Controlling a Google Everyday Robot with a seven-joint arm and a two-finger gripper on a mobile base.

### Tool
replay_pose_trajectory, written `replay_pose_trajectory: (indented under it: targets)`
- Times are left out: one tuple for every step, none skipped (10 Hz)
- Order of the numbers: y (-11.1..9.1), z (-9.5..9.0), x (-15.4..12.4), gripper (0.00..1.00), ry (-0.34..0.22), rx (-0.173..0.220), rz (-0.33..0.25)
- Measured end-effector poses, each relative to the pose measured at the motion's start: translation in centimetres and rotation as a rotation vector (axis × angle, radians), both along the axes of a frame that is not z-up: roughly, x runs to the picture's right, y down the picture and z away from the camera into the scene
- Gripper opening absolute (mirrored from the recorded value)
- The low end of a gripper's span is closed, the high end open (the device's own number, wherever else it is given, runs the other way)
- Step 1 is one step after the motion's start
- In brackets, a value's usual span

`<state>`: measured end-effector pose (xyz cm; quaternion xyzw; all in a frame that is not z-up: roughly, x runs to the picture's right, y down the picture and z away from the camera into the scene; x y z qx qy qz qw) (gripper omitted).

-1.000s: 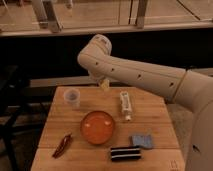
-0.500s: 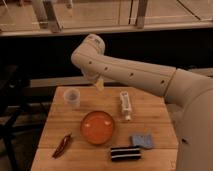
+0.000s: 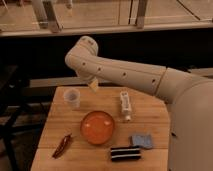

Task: Pick up the ceramic cup

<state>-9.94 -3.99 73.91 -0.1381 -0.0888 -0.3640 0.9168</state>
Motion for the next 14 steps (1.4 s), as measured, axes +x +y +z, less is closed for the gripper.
replay_pose_trajectory:
  targets:
    - [0.1, 0.2, -0.8, 0.8, -0.007, -0.002, -0.007]
    - [0.2, 0.5, -0.9, 0.8, -0.012, -0.004, -0.011]
    - [0.2, 0.7, -0.9, 0.8, -0.017, -0.003, -0.02]
    - [0.3, 0.8, -1.4, 0.8, -0.025, -0.003, -0.029]
    - [0.5, 1.2, -2.3, 0.8, -0.035, -0.007, -0.038]
    - [0.6, 1.4, -2.6, 0.8, -0.038, -0.008, -0.04]
    - [0.9, 1.8, -3.4, 0.8, -0.047, -0.011, -0.048]
    - [1.0, 2.0, -3.7, 0.8, -0.054, -0.012, -0.056]
    - [1.2, 2.3, -3.6, 0.8, -0.059, -0.014, -0.061]
    - [1.5, 2.8, -3.9, 0.8, -0.071, -0.017, -0.064]
    - [2.0, 3.6, -4.3, 0.8, -0.08, -0.021, -0.064]
    - [2.6, 4.4, -4.8, 0.8, -0.09, -0.025, -0.065]
    - [2.9, 4.8, -5.0, 0.8, -0.096, -0.026, -0.066]
    - [3.0, 5.0, -5.2, 0.8, -0.104, -0.032, -0.068]
